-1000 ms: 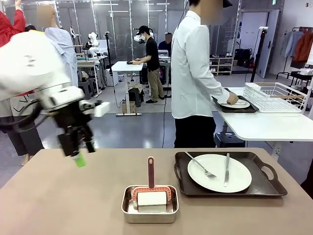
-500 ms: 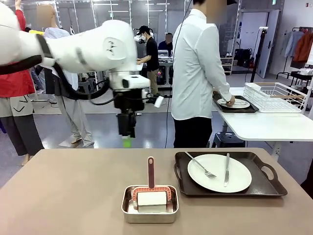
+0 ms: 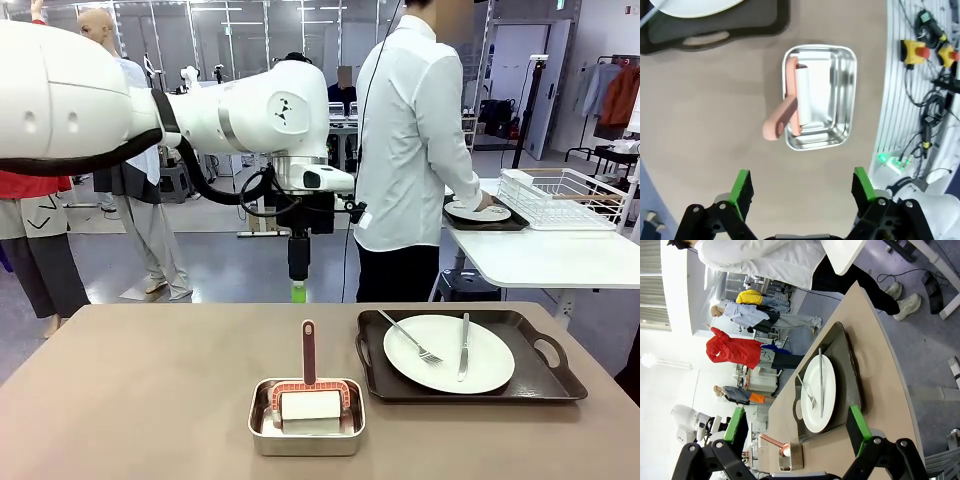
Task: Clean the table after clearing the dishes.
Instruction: When the left (or right) Handle tray is removed, use the left hand (or right hand) to clean the left (or right) side of the table with the Lint Roller.
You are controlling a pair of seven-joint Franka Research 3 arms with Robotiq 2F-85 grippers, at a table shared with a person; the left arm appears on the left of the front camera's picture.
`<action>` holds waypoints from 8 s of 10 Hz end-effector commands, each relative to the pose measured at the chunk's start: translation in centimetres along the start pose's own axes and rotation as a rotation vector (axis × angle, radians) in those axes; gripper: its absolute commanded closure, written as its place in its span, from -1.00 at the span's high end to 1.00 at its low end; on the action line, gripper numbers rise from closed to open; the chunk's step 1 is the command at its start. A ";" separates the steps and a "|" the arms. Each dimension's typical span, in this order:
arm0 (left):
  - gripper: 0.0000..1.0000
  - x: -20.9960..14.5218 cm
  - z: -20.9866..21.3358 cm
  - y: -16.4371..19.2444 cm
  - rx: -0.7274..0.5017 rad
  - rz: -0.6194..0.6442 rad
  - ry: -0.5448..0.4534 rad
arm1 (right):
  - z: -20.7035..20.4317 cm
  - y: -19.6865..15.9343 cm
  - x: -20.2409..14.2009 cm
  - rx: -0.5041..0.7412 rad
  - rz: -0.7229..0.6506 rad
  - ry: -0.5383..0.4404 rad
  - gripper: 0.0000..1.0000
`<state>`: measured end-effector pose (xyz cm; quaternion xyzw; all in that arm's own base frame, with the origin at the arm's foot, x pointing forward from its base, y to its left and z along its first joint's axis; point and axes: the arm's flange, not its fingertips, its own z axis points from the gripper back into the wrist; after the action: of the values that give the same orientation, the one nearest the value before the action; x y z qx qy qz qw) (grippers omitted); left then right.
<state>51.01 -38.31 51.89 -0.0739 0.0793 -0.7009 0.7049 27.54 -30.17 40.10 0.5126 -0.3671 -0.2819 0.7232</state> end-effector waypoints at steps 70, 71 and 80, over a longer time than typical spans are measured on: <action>-0.59 -36.5 -21.2 6.4 -0.475 1.345 -0.849 | 0.2 0.2 0.0 0.017 -0.007 -0.008 1.00; -0.59 -37.5 -21.3 6.3 -0.474 1.350 -0.851 | 0.2 0.2 0.0 0.017 -0.007 -0.008 1.00; -0.59 -47.3 -20.8 5.1 -0.282 1.464 -0.773 | 0.2 0.2 0.0 0.017 -0.007 -0.008 1.00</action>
<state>50.76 7.05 32.73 -0.3880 -0.0222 0.0093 0.9213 27.47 -30.19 40.11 0.5134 -0.3672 -0.2818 0.7226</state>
